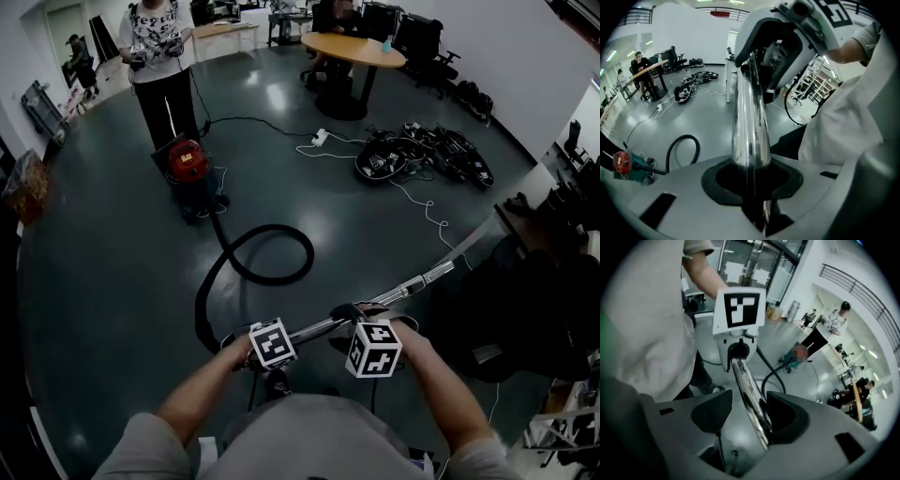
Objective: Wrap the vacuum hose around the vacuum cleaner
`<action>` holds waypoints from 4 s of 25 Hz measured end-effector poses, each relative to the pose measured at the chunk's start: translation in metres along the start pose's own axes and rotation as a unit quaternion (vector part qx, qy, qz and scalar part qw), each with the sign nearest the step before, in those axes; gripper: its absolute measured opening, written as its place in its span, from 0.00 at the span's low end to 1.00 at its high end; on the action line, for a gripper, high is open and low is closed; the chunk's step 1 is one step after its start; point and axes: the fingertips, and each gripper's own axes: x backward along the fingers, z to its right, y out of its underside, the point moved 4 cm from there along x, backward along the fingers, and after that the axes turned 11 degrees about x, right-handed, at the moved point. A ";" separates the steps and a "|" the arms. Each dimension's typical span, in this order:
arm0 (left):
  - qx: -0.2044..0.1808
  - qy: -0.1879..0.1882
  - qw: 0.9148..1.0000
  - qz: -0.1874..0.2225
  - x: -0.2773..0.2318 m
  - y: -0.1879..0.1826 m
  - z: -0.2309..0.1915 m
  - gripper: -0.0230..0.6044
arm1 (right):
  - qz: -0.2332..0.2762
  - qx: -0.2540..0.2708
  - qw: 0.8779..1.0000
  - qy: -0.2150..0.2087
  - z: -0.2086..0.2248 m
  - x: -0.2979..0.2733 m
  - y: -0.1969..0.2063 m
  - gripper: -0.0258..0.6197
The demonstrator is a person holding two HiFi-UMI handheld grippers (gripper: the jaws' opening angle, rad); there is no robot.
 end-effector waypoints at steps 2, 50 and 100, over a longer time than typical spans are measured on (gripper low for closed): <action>0.022 -0.001 1.000 0.012 0.003 0.007 -0.012 0.23 | 0.040 -0.070 0.996 0.029 0.006 0.011 -0.005 0.37; 0.238 -0.112 0.942 0.210 0.010 -0.128 -0.109 0.22 | 0.466 -0.605 0.645 -0.024 0.203 -0.060 0.067 0.43; 0.029 -0.208 0.936 0.281 0.142 -0.150 -0.236 0.45 | 0.189 -0.379 0.902 0.080 0.309 -0.102 0.056 0.20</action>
